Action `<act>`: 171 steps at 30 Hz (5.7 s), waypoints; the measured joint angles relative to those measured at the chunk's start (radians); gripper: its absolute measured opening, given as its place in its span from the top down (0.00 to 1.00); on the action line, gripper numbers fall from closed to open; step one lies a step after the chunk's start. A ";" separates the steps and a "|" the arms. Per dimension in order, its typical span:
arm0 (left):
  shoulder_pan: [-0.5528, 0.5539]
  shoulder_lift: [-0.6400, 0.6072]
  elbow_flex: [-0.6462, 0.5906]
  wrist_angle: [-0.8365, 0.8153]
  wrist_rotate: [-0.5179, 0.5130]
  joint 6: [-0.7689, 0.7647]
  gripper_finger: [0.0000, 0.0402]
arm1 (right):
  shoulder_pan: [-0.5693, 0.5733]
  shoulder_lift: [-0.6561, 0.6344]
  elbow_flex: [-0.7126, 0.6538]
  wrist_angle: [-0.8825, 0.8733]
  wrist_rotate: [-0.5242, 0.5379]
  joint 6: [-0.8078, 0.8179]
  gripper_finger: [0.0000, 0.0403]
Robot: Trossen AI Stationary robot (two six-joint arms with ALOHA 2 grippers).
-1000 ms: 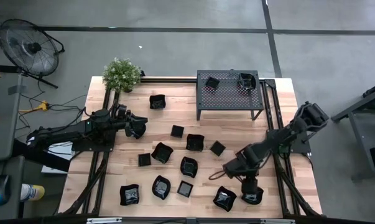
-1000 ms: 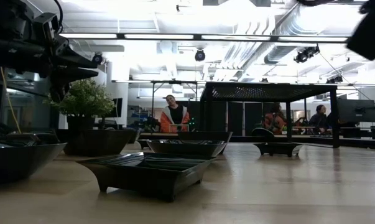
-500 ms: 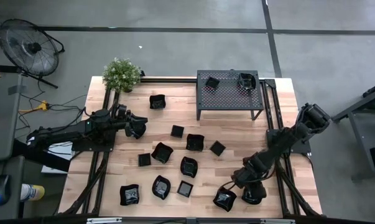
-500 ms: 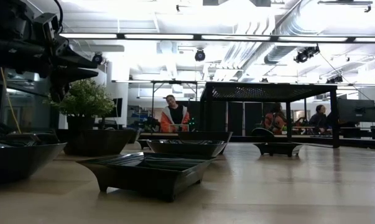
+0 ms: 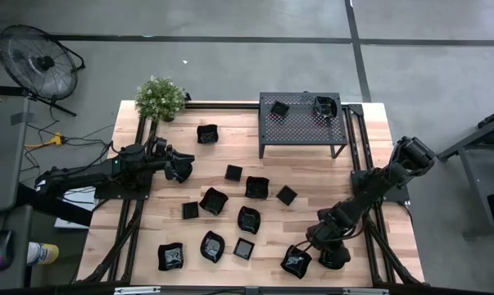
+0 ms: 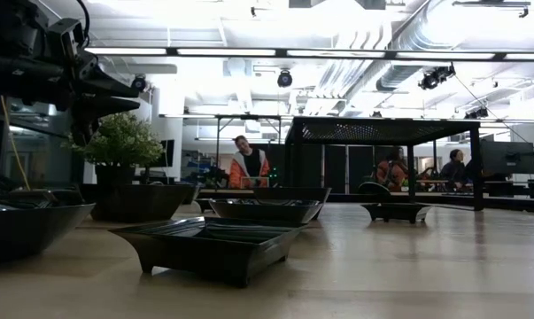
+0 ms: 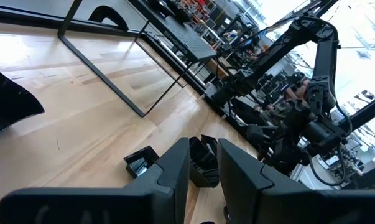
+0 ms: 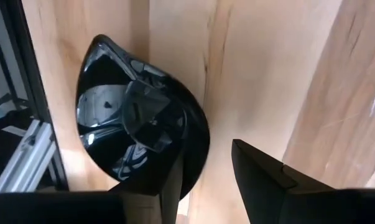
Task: Pick & Place Mini shaped plates
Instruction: Stack the black leaf-shaped plate on top of the black leaf-shaped plate on the shelf
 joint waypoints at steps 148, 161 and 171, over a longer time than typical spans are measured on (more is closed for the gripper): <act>0.000 0.000 0.000 -0.004 0.000 0.000 0.80 | -1.540 -0.308 0.687 -0.676 0.316 -0.184 1.00; 0.000 0.000 0.000 -0.004 0.000 0.000 0.80 | -1.696 -0.113 0.768 -0.704 0.396 -0.445 1.00; 0.000 0.000 0.000 -0.004 0.000 0.000 0.80 | -1.750 -0.090 0.753 -0.699 0.360 -0.514 1.00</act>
